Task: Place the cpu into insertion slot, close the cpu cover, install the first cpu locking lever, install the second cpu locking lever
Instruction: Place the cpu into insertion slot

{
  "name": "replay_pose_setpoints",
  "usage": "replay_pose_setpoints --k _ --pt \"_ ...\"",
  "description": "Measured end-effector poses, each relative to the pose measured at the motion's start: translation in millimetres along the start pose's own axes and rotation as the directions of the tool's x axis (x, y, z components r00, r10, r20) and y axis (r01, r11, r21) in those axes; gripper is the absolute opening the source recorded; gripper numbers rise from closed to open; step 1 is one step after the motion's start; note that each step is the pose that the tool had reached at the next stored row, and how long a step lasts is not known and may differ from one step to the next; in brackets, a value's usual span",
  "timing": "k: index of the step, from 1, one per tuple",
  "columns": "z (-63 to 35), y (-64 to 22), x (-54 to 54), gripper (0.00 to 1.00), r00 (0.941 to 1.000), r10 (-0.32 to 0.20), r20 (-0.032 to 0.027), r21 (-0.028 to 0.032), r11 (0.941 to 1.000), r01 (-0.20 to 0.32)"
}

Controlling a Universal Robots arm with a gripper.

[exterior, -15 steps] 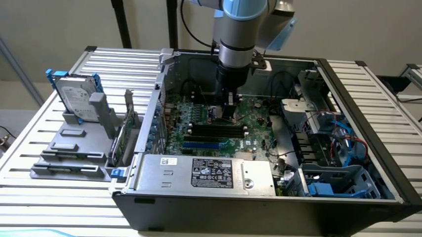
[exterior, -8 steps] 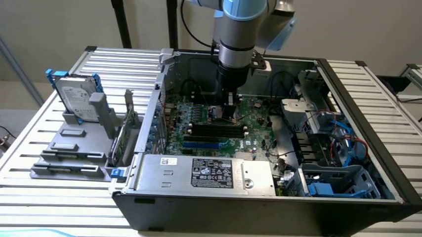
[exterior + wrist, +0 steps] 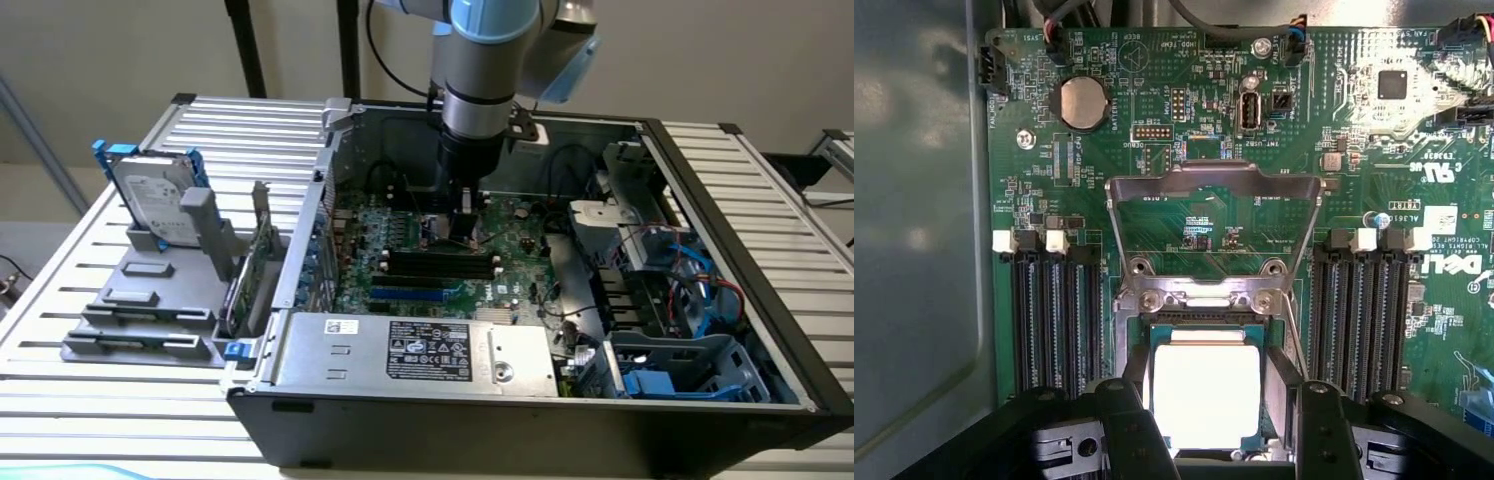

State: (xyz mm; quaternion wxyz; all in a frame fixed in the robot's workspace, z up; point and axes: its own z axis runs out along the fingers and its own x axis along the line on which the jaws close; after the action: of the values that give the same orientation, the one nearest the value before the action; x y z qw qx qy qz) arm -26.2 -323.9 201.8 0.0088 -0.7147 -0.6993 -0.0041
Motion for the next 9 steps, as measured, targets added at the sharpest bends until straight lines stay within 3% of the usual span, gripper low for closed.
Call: replay_pose_setpoints --k 9 --pt "1.4 0.3 1.5 0.54 1.0 0.001 0.0024 -0.0001 1.0 -0.001"
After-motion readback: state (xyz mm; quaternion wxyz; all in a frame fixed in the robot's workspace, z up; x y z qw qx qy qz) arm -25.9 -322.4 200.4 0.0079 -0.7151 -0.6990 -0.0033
